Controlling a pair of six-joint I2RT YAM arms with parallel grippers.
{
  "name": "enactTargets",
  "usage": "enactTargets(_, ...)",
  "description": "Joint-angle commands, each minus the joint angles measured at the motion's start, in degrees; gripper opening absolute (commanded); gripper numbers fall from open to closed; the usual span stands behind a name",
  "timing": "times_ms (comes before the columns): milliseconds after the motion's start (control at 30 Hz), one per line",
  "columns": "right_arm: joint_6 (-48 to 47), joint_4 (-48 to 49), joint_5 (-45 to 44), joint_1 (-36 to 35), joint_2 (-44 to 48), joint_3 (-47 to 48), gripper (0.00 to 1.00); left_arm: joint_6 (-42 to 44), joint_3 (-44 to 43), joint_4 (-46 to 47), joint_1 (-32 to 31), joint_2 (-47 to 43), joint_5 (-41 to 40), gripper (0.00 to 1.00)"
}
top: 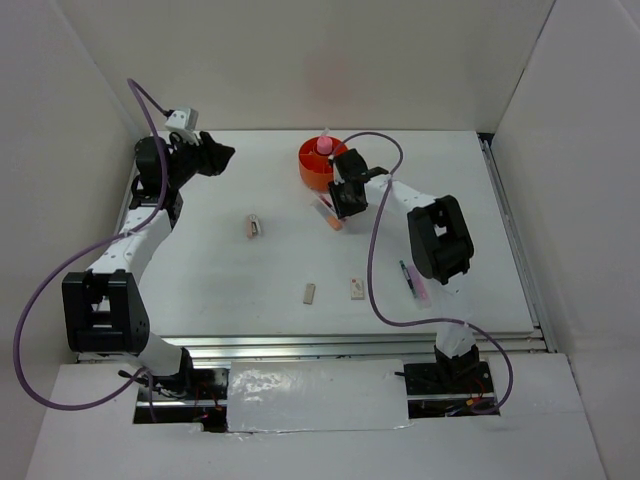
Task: Sort the stationery into containers
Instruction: Grab a piece of stationery with the right arm
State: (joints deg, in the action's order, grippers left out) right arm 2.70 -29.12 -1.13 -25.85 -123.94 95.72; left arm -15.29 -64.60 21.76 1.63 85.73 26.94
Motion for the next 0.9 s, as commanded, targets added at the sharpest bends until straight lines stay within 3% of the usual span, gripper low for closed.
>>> enactTargets(0,-1.03,-1.37,-1.6,-0.08,-1.39,3.41,0.43,0.34,-0.88,3.47,0.22,0.4,1.8,0.51)
enactTargets(400,-2.08,-5.77,2.7,0.09,-6.13,8.25,0.39,3.86,-1.85,-0.13,0.83,0.57,0.22,0.51)
enactTargets(633,-3.65,-8.84,4.99,0.1,-5.97,8.52,0.25,2.9,-2.2,-1.63,1.8,-0.04,0.74,0.5)
enactTargets(867,-5.86,-7.62,8.86,0.09,3.16,-0.97,0.14,2.19,-1.67,-3.47,2.15,-1.97,0.22,0.5)
